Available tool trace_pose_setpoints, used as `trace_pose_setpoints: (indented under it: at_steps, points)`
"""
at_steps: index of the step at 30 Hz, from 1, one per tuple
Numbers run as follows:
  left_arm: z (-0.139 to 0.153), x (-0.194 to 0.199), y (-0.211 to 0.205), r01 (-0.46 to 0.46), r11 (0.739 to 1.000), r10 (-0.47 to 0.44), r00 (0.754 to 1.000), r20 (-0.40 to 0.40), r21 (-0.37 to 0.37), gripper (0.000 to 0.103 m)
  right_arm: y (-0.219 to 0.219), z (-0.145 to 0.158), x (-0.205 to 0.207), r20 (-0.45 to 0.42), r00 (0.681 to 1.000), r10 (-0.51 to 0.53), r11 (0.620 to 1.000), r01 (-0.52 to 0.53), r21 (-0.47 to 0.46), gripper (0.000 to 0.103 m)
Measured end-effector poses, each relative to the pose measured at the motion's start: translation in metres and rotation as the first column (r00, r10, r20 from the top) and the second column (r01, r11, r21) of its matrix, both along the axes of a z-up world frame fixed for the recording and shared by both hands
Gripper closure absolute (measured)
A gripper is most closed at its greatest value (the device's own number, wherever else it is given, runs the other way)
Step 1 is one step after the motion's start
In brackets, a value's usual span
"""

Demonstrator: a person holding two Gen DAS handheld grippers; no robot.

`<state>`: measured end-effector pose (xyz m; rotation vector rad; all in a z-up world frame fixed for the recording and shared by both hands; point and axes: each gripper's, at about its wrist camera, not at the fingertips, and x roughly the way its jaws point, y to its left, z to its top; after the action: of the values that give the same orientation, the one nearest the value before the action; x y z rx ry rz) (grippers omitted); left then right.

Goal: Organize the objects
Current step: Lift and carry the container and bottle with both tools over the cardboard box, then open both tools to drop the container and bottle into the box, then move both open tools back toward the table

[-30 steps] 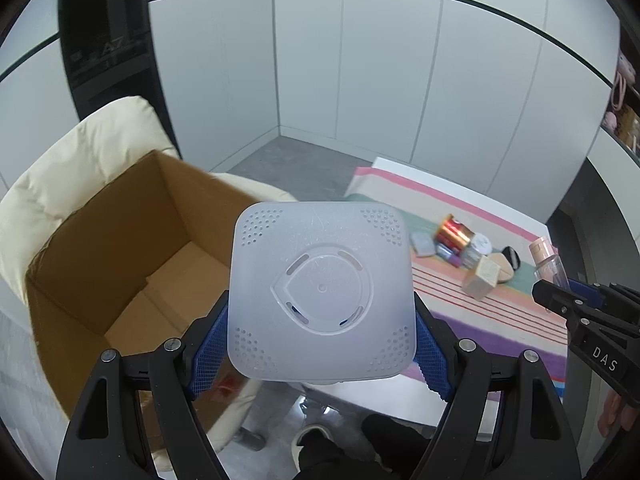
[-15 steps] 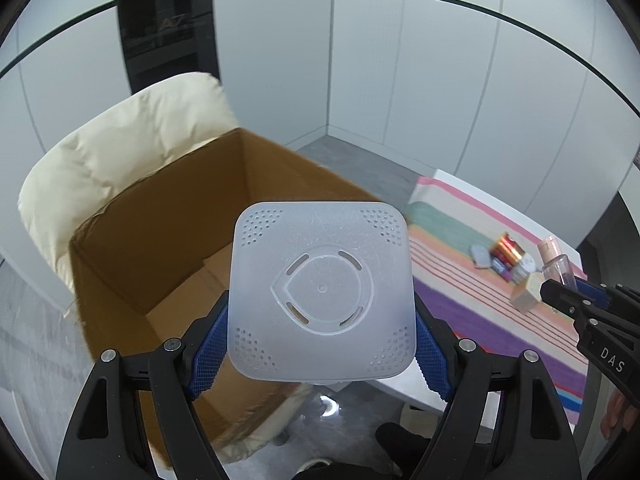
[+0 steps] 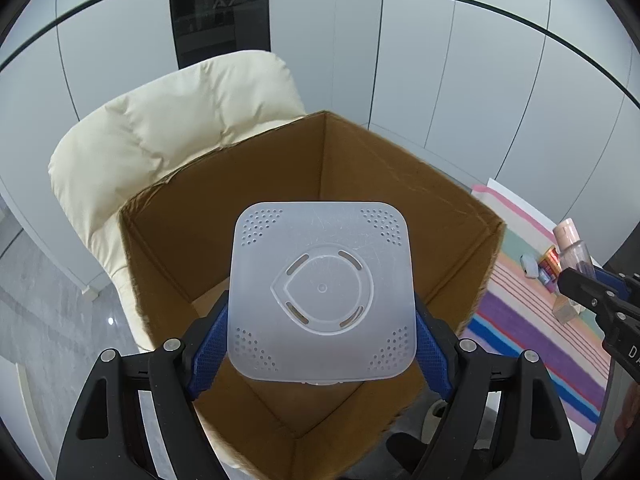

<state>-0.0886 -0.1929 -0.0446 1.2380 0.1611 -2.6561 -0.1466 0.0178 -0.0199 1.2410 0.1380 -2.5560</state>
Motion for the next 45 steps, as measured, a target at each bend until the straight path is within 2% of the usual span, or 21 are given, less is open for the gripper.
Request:
trace_pose_setpoints:
  at_steps: [3, 5, 8, 20, 24, 33, 35, 37, 38, 41, 45]
  points:
    - [-0.003, 0.006, -0.011, -0.025, 0.999, 0.025, 1.0, 0.008, -0.035, 0.017, -0.019, 0.0, 0.0, -0.001, 1.0, 0.028, 1.0, -0.028, 0.002, 0.074]
    - [-0.002, 0.013, -0.02, -0.046, 0.998, 0.046, 0.999, 0.005, -0.046, 0.006, -0.029, -0.002, -0.001, -0.001, 0.999, 0.041, 0.999, -0.041, 0.004, 0.074]
    - [0.006, 0.027, -0.035, -0.075, 0.996, 0.073, 0.997, -0.032, -0.052, 0.0, -0.046, -0.001, -0.002, -0.004, 0.998, 0.064, 0.998, -0.064, 0.004, 0.074]
    - [0.019, 0.08, -0.095, -0.203, 0.979, 0.201, 0.977, -0.065, -0.014, 0.0, -0.11, -0.006, -0.002, 0.003, 0.986, 0.169, 0.986, -0.169, 0.005, 0.074]
    - [0.021, 0.097, -0.109, -0.248, 0.968, 0.244, 0.967, -0.075, -0.044, 0.0, -0.128, -0.01, -0.003, 0.013, 0.981, 0.193, 0.981, -0.193, 0.003, 0.074]
    - [0.022, 0.111, -0.131, -0.298, 0.953, 0.294, 0.953, -0.076, -0.045, 0.0, -0.156, -0.016, -0.001, 0.026, 0.973, 0.23, 0.973, -0.231, 0.015, 0.074]
    - [0.023, 0.111, -0.131, -0.303, 0.952, 0.299, 0.951, -0.082, -0.045, 0.0, -0.156, -0.015, 0.0, 0.019, 0.974, 0.225, 0.974, -0.226, 0.024, 0.066]
    - [0.023, 0.11, -0.129, -0.306, 0.95, 0.301, 0.95, -0.087, -0.052, 0.0, -0.152, -0.014, 0.0, 0.01, 0.977, 0.214, 0.977, -0.214, 0.021, 0.028]
    - [0.023, 0.109, -0.127, -0.301, 0.952, 0.296, 0.951, -0.086, -0.053, 0.0, -0.149, -0.012, 0.0, -0.001, 0.98, 0.2, 0.98, -0.2, 0.014, 0.023]
    - [0.022, 0.103, -0.12, -0.281, 0.958, 0.276, 0.957, -0.083, -0.051, 0.0, -0.142, -0.008, -0.003, -0.009, 0.983, 0.183, 0.983, -0.183, -0.004, 0.02]
    - [0.023, 0.094, -0.109, -0.257, 0.965, 0.253, 0.964, -0.076, -0.05, 0.0, -0.13, -0.009, -0.005, -0.006, 0.986, 0.167, 0.986, -0.167, 0.003, 0.009]
